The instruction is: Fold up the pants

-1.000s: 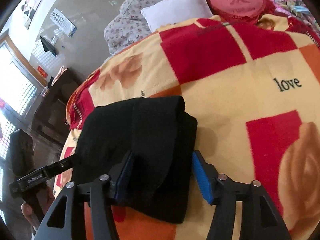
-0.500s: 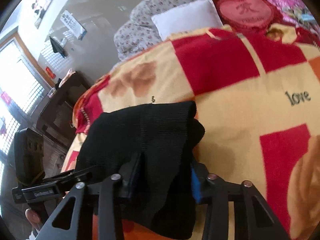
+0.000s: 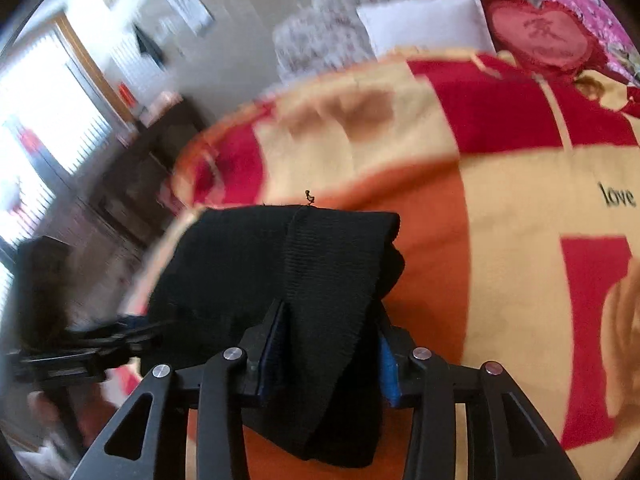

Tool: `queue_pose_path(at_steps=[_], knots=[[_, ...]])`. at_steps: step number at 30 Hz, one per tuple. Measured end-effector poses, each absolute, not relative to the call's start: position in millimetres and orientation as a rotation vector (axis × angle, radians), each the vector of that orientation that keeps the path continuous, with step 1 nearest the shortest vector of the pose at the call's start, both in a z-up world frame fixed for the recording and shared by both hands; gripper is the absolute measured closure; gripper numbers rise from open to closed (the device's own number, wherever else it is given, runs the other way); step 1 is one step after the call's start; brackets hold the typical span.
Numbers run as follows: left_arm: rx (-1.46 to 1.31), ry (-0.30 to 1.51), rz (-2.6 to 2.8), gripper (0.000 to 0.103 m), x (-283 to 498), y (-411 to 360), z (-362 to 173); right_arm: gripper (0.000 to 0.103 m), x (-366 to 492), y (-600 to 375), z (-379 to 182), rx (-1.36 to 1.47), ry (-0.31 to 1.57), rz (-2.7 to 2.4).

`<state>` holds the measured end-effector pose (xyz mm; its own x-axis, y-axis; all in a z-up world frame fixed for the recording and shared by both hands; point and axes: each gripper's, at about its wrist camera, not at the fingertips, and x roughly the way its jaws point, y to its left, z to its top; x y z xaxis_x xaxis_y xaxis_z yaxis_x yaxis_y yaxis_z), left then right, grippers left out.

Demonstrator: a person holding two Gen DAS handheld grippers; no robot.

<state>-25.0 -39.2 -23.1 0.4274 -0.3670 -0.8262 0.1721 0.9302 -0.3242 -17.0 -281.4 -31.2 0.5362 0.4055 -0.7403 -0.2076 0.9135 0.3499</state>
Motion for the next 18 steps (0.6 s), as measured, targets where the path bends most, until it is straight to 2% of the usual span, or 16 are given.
queue_pose_path(at_steps=[4,11,18], knots=[[-0.233,1.075,-0.319,0.042,-27.1,-30.6,-22.1,0.058,-24.1,-284.3,-20.1,0.235,0.913,0.341],[-0.183,0.956,-0.237,0.042,-30.0,-28.1,8.4,0.058,-44.6,-283.9,25.6,0.164,0.787,0.336],[-0.094,0.925,-0.176,0.042,-21.3,-44.4,1.3,0.058,-42.4,-253.1,23.9,0.077,0.782,0.365]])
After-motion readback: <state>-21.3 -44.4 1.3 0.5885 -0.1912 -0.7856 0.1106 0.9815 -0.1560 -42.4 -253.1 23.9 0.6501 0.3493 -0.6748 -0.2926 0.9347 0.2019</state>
